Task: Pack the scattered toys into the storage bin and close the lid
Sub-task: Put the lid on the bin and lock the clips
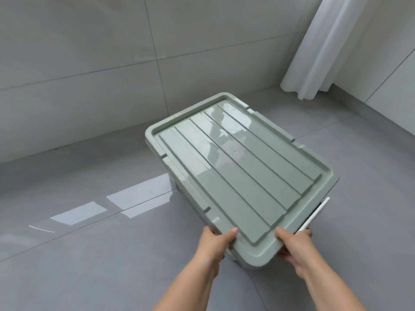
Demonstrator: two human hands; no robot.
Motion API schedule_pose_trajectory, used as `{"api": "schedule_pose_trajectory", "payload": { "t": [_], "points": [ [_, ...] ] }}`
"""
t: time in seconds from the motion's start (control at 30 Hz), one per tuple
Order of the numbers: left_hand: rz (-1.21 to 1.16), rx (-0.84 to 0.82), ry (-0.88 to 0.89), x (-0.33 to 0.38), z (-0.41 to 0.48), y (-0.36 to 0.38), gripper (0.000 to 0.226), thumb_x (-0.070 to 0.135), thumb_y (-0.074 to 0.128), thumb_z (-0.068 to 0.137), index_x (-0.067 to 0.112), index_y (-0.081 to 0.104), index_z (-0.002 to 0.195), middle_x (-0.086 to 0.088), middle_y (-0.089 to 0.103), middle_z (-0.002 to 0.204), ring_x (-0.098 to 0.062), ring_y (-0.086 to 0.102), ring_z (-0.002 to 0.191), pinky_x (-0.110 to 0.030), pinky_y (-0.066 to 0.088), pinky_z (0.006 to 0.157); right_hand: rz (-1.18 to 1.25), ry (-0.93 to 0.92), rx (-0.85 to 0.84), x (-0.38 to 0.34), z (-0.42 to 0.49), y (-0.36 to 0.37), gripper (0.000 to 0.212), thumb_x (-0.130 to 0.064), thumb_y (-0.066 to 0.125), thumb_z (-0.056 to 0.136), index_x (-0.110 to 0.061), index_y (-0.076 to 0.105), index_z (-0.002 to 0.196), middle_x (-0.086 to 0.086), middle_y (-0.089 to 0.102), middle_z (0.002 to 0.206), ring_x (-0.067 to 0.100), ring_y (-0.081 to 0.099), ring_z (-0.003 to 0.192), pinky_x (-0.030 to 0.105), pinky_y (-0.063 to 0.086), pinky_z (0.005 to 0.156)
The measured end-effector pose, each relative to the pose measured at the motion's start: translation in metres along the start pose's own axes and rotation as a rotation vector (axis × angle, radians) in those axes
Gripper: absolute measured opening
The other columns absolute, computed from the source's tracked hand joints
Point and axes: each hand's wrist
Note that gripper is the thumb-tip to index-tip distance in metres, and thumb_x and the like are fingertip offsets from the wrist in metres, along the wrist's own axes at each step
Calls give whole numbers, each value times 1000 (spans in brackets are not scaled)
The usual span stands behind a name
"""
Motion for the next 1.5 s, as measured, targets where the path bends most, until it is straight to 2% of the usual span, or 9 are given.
{"api": "schedule_pose_trajectory", "payload": {
  "t": [0.13,0.43,0.53,0.7,0.8,0.93,1.03,1.17,1.5],
  "points": [
    [-137,-60,46,-27,-10,30,47,4,80,70,1,50,106,-11,68,90,-12,66,76,-15,49,58,-198,-17,-73,-20,24,-36,40,2,57,83,-4,31,113,22,58,103,29,59,73,33,50,56],
    [127,-577,88,-22,-19,27,106,61,86,39,24,39,126,0,58,123,-11,59,114,-28,41,105,-601,-119,-325,-107,83,-41,64,-5,65,68,-19,37,123,10,61,103,25,60,83,33,46,60],
    [231,-644,218,20,-33,-27,79,50,82,61,24,44,125,1,61,120,-11,61,110,-27,43,101,-655,-176,-338,-139,124,-24,49,3,55,84,-20,41,124,11,60,108,27,59,90,34,48,66],
    [-9,118,675,100,-24,-156,23,16,70,79,17,65,102,-4,70,91,-17,65,83,-16,49,67,-731,-405,-295,-163,176,1,58,7,53,84,-49,55,97,7,61,104,30,61,89,47,53,79],
    [52,608,574,120,21,-213,34,23,63,88,17,53,120,-3,59,120,-20,54,115,-21,42,88,-651,-461,-196,-158,232,-3,57,2,56,85,-53,54,98,9,61,104,25,60,85,24,55,58],
    [-131,388,84,131,74,-242,93,62,66,73,4,37,139,-18,49,134,-29,53,117,-39,44,100,-857,-763,-77,-128,322,-13,100,-82,52,54,-57,7,140,12,39,143,10,57,106,13,47,90],
    [-310,116,18,131,88,-238,82,56,72,62,3,61,123,-18,68,109,-31,64,100,-42,51,92,-1160,-1075,195,-114,169,89,61,-55,47,82,-37,37,139,18,36,143,40,42,124,55,27,107],
    [-399,61,55,129,100,-237,69,49,75,54,4,70,107,-18,70,104,-29,68,87,-44,50,94,-1276,-1486,-219,-30,-12,228,70,-72,26,82,-30,43,136,3,50,139,23,53,123,38,18,104],
    [-140,340,385,142,101,-249,30,16,75,77,4,60,100,-1,62,80,-10,58,68,-12,44,42,-1554,-1335,-364,1,-40,293,86,-77,31,64,-21,62,122,3,60,128,20,61,114,40,28,96]
  ]
}}
Point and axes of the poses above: each hand's wrist, its own z-axis towards the middle knuckle, its own y-axis out of the palm, x = y × z
